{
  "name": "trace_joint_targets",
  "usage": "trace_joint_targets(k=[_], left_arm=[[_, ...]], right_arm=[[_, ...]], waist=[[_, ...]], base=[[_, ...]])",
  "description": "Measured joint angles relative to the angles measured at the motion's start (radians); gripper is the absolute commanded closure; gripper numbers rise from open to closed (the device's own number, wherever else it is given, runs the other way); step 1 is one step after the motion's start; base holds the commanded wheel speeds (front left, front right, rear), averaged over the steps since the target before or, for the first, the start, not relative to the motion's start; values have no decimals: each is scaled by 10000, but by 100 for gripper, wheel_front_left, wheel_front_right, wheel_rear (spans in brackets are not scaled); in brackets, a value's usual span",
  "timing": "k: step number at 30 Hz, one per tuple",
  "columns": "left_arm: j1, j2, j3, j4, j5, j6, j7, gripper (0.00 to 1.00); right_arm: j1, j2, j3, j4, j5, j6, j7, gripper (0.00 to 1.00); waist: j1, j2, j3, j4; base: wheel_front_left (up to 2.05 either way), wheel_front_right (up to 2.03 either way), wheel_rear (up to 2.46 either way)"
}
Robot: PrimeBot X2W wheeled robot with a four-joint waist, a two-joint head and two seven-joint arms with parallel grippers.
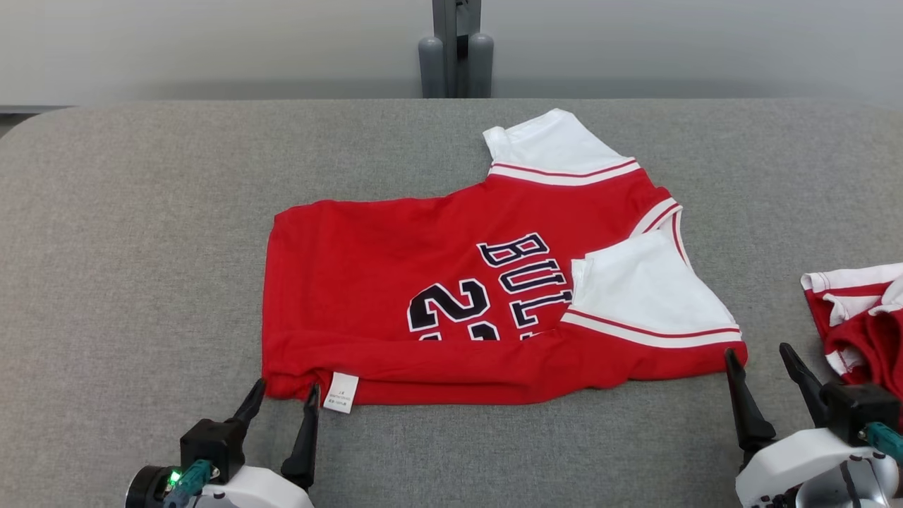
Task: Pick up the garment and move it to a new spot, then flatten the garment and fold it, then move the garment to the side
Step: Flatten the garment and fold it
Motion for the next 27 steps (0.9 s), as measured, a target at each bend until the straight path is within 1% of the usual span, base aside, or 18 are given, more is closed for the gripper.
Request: trace_joint_targets(k=[6, 11, 14, 15, 16, 17, 18, 20, 27], left_arm=[[-409, -54, -240, 479, -105, -418, 86, 0], [-811, -56, -157, 1139, -257, -454, 140, 0], [-1003, -123, -63, 1398, -523, -558, 209, 0], [-1069, -136, -13, 1455, -617, -614, 209, 3], [-1132, -140, 2, 1522, -675, -694, 211, 39], [-1213, -138, 15, 1605, -729, -748, 224, 62], [-1273, -144, 46, 1678, -796, -784, 251, 98], [-1320, -111, 46, 1781, -861, -890, 328, 100], [-1212, -159, 125, 1569, -1306, -1034, 581, 100]], right_arm=[[-787, -180, 75, 1127, 79, 0, -65, 0], [-1411, -257, 167, 1935, 44, 0, -146, 0], [-1712, -207, 278, 2431, 75, 0, -136, 0], [-1830, -205, 353, 2575, 111, 0, -132, 0], [-1972, -205, 441, 2729, 194, 0, -111, 0], [-2086, -205, 499, 2819, 240, 0, -107, 0], [-2202, -205, 571, 2949, 326, 0, -117, 51], [-2339, -245, 777, 3131, 485, -2, -117, 100], [-2448, -372, 792, 3287, 1218, 36, -385, 100]], waist=[[0, 0, 471, 5], [0, 0, 815, -49], [0, 0, 979, -75], [0, 0, 1029, -78], [0, 0, 1073, -78], [0, 0, 1103, -74], [0, 0, 1123, -67], [0, 0, 1151, -43], [0, 0, 1110, 101]], base=[[0, 0, 0], [0, 0, 0], [0, 0, 0], [0, 0, 0], [0, 0, 0], [0, 0, 0], [0, 0, 0], [0, 0, 0], [0, 0, 0]])
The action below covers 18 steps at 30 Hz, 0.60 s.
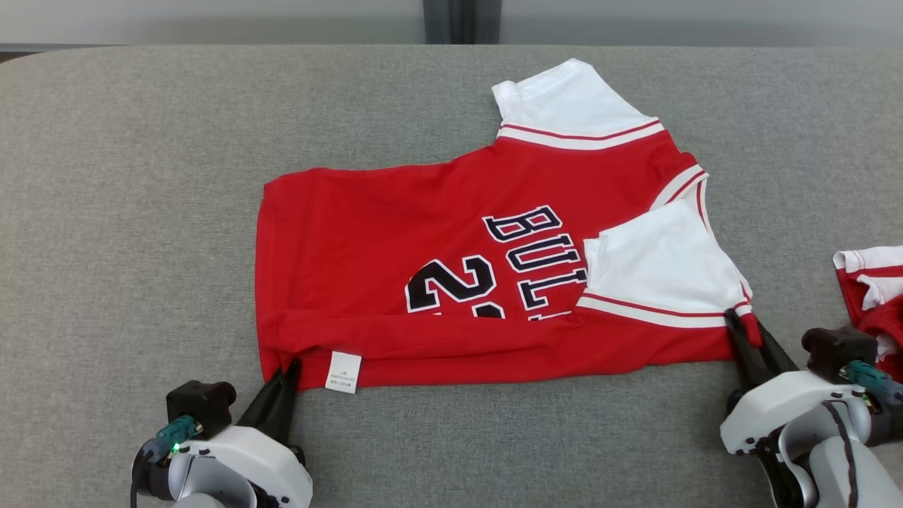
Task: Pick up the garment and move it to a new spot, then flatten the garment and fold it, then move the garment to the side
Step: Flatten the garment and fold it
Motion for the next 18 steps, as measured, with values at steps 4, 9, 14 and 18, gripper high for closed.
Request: trace_joint_targets(k=[4, 9, 14, 18], left_arm=[[430, 104, 19, -568, -236, -65, 370, 100], [1135, 412, 23, -1582, -529, -56, 997, 100], [1723, 920, 13, -2775, -581, 54, 1724, 100], [2005, 1166, 117, -3292, -642, 190, 2025, 100]], right_arm=[[302, -128, -96, -393, 372, -6, -31, 100], [1139, -188, -201, -1340, 771, -8, 265, 100], [2427, 33, -677, -2729, 1014, -8, 673, 100], [3242, 332, -911, -3603, 1097, -8, 1003, 100]], waist=[[0, 0, -108, 120], [0, 0, -275, 234], [0, 0, -419, 338], [0, 0, -498, 310]], base=[[0, 0, 0], [0, 0, 0], [0, 0, 0], [0, 0, 0]])
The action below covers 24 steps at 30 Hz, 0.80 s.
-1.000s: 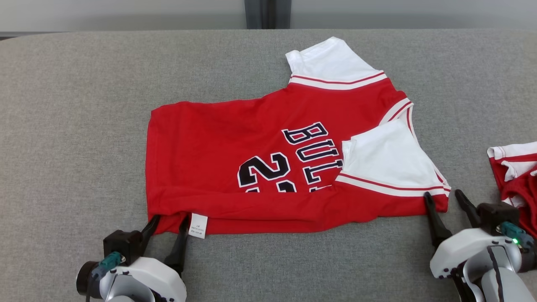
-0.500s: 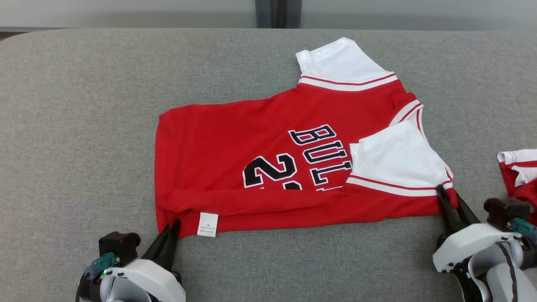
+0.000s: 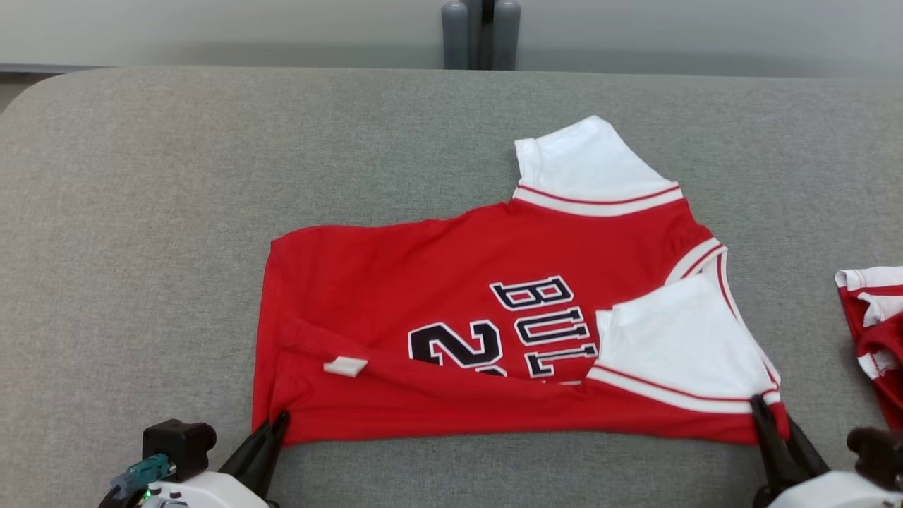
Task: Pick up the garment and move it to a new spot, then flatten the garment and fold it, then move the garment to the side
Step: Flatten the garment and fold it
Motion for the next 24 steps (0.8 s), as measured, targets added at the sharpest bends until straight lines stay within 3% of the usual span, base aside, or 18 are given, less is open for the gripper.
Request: trace_joint_targets(k=[8, 9, 10, 11, 12, 13, 14, 15, 24], left_arm=[[501, 343, 79, -635, -196, 247, 729, 100], [556, 376, 71, -662, -217, 249, 750, 100], [626, 435, 48, -663, -219, 255, 861, 100], [678, 487, 17, -660, -272, 245, 959, 100], [738, 485, -2, -650, -332, 238, 959, 100], [776, 477, -2, -648, -336, 240, 941, 88], [796, 443, 36, -642, -355, 255, 878, 5], [801, 385, 100, -646, -380, 291, 777, 0], [448, -257, 1093, -1016, -433, 1147, -899, 0]], right_arm=[[1292, 322, -182, -1018, 199, 0, 729, 100], [1354, 355, -174, -1001, 355, 0, 765, 94], [1418, 366, -155, -926, 412, -2, 886, 29], [1490, 370, -115, -880, 435, -2, 920, 0], [1529, 385, -121, -836, 646, -2, 903, 0], [1541, 395, -182, -803, 736, -6, 842, 0], [1535, 391, -288, -790, 604, -27, 736, 0], [1516, 380, -370, -794, 698, -27, 600, 0], [284, 376, -1258, -1676, -483, -27, -581, 0]], waist=[[0, 0, -157, -240], [0, 0, -171, -245], [0, 0, -186, -247], [0, 0, -190, -246], [0, 0, -189, -243], [0, 0, -185, -246], [0, 0, -180, -249], [0, 0, -179, -254], [0, 0, -303, -357]], base=[[0, 0, 0], [0, 0, 0], [0, 0, 0], [0, 0, 0], [0, 0, 0], [0, 0, 0], [0, 0, 0], [0, 0, 0], [0, 0, 0]])
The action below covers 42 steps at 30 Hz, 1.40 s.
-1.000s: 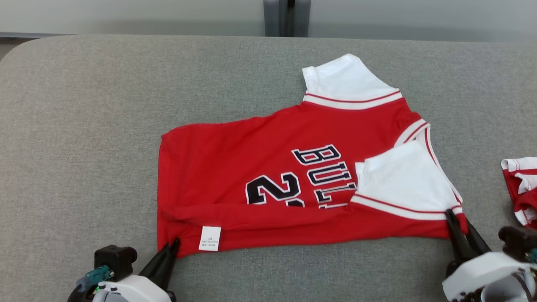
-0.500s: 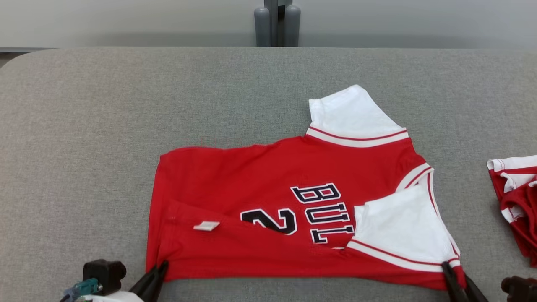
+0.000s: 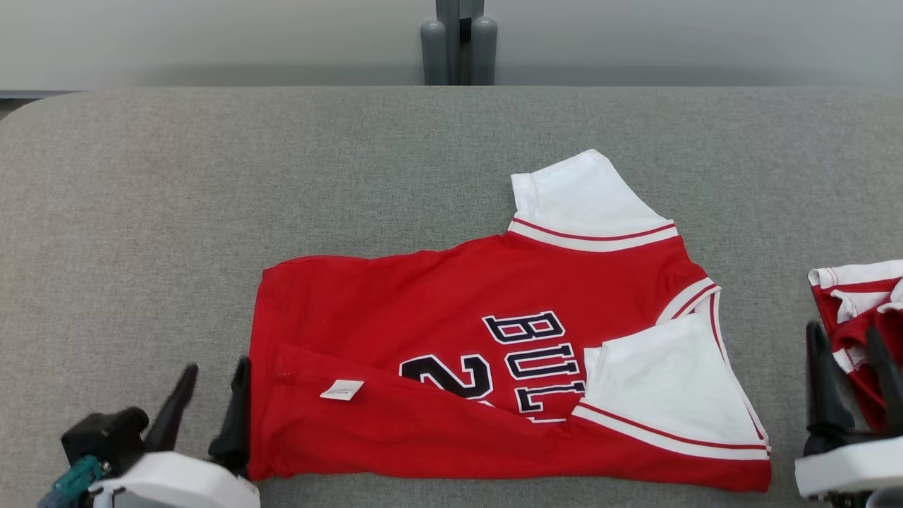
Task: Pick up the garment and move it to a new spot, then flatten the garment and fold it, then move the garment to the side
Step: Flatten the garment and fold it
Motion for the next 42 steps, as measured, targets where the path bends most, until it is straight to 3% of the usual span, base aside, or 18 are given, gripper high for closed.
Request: trace_joint_targets(k=[8, 15, 26, 42], left_arm=[[-1425, -270, -46, -268, 1037, 451, -1360, 0], [-2406, -424, -186, 585, 1707, 596, -2211, 0], [-2504, -255, -514, 1649, 2123, -234, -2692, 0], [-2036, -140, -570, 1894, 2197, -359, -2706, 0]], right_arm=[[-1123, 19, 268, -700, -1112, 0, -221, 0], [-1278, 13, 646, -677, -1639, 0, -188, 0], [-1081, 13, 1058, -199, -1484, 0, -293, 0], [-903, 13, 1177, -84, -1348, 0, -301, 0]], waist=[[0, 0, -234, 12], [0, 0, -283, 80], [0, 0, -444, 42], [0, 0, -674, 37]], base=[[0, 0, 0], [0, 0, 0], [0, 0, 0], [0, 0, 0]])
